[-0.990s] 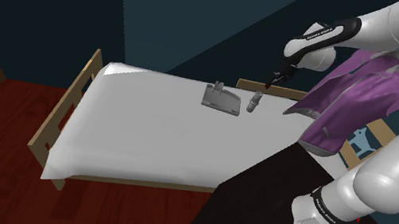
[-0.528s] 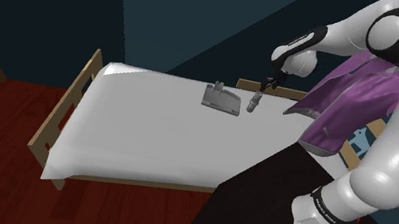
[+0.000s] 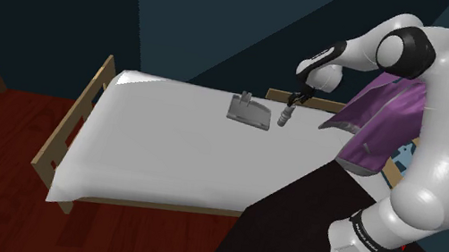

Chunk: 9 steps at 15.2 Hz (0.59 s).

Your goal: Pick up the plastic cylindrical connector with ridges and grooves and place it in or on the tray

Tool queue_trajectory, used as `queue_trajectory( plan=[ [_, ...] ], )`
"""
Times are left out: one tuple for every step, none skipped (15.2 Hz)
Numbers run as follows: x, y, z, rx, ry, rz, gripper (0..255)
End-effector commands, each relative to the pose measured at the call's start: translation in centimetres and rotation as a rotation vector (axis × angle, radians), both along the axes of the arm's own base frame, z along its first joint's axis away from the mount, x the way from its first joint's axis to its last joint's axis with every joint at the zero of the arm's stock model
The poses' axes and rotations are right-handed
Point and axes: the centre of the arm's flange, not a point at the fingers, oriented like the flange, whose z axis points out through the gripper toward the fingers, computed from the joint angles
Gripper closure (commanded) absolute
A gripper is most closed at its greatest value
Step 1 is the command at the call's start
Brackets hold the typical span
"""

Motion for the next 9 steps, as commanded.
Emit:
queue_trajectory(
  plan=[
    [0.2,-0.2,-1.3,0.0,-0.001,0.0,0],
    [0.3,-0.2,-1.9,0.0,-0.001,0.0,0],
    [0.3,-0.2,-2.4,0.0,-0.001,0.0,0],
    [0.4,-0.3,-2.9,0.0,-0.001,0.0,0],
    [0.5,-0.3,-3.4,0.0,-0.001,0.0,0],
    [0.6,-0.3,-3.7,0.0,-0.001,0.0,0],
    [0.6,-0.3,-3.7,0.0,-0.001,0.0,0],
    [0.6,-0.3,-3.7,0.0,-0.001,0.0,0],
    [0.6,-0.3,-3.7,0.0,-0.001,0.0,0]
  ],
)
